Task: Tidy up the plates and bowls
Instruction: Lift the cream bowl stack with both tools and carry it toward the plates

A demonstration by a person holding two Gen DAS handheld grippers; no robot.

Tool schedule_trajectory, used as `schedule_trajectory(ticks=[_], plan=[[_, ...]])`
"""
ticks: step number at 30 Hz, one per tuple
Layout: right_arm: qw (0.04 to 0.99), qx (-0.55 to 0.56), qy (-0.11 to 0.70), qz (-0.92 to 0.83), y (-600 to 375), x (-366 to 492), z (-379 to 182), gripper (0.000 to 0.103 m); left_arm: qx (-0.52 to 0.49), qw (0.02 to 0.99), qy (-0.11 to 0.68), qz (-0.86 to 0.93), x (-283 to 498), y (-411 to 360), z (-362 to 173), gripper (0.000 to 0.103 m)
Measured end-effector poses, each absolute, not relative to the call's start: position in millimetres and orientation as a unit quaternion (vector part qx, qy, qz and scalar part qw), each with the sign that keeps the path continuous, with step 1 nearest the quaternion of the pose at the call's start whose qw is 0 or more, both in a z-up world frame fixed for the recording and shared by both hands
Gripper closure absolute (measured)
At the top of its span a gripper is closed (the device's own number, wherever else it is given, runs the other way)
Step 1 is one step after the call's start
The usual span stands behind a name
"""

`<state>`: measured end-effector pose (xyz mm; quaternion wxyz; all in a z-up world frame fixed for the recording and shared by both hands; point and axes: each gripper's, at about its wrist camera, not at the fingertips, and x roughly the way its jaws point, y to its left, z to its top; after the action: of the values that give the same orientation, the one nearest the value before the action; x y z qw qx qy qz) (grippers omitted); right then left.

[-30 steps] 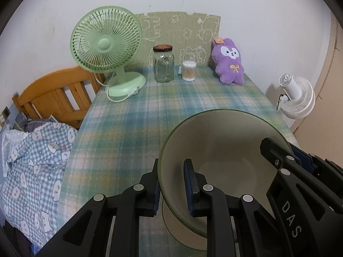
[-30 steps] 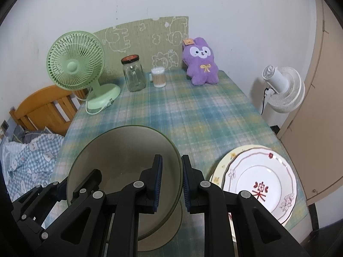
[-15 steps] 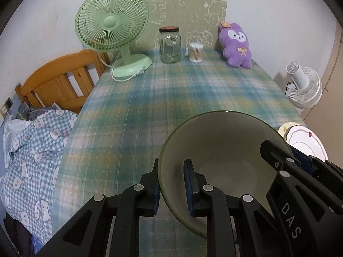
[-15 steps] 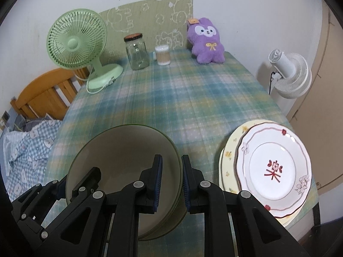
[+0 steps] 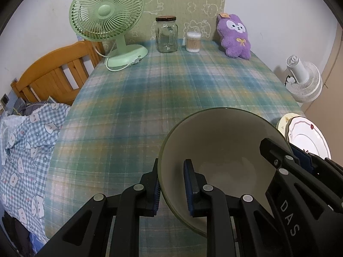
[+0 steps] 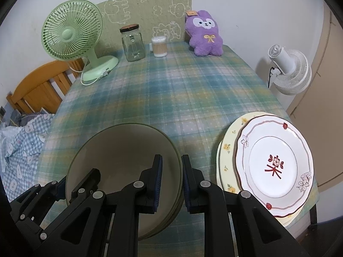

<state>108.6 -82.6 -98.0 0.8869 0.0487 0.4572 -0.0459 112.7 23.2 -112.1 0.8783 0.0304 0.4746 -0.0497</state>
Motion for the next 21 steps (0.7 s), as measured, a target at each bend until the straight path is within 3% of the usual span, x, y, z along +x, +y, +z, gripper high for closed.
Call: schedule_trajectory(ticks=[16,21], plan=[[0.875,0.027,0.480,-0.054,-79.9,112.2,-97.1,0.082,0.023,0.876,0.480,-0.050,112.8,23.5,-113.5,0.087],[0.869,0.027,0.491,-0.051,-79.9,113.3,-95.1,0.082,0.017,0.870,0.488,-0.063,114.7,24.2,-111.6,0.074]])
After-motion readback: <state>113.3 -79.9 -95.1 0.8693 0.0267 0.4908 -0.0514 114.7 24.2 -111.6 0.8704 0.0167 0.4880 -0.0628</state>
